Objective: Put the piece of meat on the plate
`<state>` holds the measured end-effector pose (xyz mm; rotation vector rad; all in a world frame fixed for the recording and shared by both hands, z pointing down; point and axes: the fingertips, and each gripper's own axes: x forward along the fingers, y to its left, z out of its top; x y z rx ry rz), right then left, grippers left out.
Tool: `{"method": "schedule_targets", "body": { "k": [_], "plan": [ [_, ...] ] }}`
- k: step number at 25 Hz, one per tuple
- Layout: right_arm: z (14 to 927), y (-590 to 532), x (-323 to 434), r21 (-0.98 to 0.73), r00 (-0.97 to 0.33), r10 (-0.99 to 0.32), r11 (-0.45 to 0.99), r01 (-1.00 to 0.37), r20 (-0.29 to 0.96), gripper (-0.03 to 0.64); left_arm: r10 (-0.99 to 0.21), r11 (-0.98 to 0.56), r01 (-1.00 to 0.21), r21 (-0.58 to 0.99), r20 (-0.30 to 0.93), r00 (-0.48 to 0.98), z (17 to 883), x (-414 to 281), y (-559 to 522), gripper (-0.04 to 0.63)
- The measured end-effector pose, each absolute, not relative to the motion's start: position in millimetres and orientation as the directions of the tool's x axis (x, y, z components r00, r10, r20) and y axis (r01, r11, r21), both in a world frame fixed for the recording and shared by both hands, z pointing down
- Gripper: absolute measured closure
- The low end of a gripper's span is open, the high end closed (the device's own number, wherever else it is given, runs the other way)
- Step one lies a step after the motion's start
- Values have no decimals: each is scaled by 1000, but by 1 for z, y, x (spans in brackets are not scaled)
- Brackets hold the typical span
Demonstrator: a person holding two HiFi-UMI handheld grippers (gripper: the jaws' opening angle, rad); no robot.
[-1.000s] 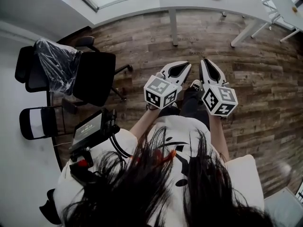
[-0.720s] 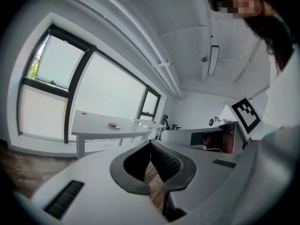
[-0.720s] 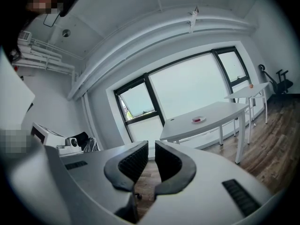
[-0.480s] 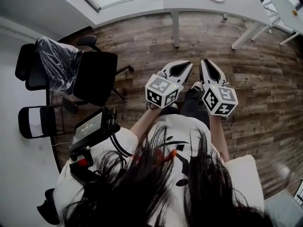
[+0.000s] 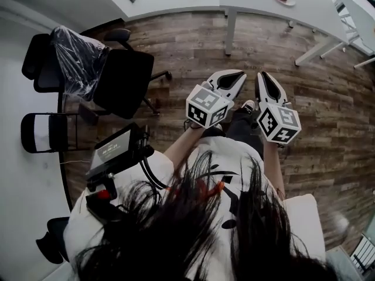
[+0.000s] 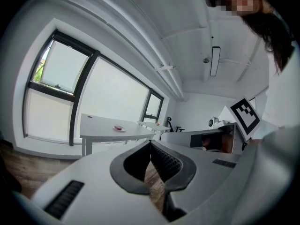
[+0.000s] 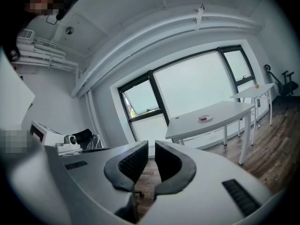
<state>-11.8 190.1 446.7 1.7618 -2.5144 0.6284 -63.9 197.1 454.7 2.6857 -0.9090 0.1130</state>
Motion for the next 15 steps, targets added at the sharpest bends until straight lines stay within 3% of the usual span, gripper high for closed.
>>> {"method": "schedule_targets", "body": {
  "k": [15],
  "plan": [
    [449, 174, -25, -345, -434, -866, 340, -875, 248, 568, -619, -719, -644, 263, 179, 764, 452, -71, 184, 591]
  ]
}}
